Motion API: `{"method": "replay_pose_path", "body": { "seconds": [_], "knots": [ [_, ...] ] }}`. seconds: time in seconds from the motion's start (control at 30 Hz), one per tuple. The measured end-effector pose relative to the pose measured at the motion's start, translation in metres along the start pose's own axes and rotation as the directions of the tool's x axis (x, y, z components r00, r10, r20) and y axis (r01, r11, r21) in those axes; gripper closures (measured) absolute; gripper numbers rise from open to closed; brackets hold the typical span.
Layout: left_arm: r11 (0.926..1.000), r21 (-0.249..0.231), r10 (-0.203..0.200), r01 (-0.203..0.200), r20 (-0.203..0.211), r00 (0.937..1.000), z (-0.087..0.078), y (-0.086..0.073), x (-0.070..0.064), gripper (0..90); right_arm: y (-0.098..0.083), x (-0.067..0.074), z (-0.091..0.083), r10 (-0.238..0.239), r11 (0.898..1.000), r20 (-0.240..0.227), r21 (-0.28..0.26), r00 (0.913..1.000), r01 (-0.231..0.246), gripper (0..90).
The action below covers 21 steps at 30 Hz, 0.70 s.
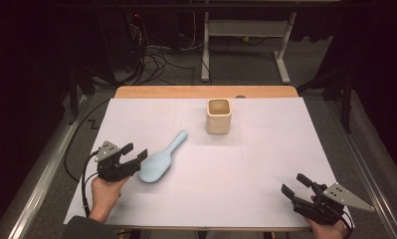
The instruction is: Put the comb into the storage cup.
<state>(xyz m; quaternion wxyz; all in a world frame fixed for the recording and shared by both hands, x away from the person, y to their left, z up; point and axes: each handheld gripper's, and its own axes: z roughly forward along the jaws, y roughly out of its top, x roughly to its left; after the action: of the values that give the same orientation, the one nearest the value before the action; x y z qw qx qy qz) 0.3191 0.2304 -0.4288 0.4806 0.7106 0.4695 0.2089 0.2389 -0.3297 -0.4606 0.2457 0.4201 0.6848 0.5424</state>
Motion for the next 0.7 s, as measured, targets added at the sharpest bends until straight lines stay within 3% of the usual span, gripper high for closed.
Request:
{"method": "replay_pose_path", "body": {
  "seconds": [0.7],
  "knots": [
    [0.9983, 0.032, 0.048, -0.048, 0.006, 0.9988, 0.028, 0.028, -0.012, 38.1, 0.000, 0.001, 0.001, -0.011, 1.000, -0.004, 0.012, 0.9999, 0.011, 29.2]
  ]
}}
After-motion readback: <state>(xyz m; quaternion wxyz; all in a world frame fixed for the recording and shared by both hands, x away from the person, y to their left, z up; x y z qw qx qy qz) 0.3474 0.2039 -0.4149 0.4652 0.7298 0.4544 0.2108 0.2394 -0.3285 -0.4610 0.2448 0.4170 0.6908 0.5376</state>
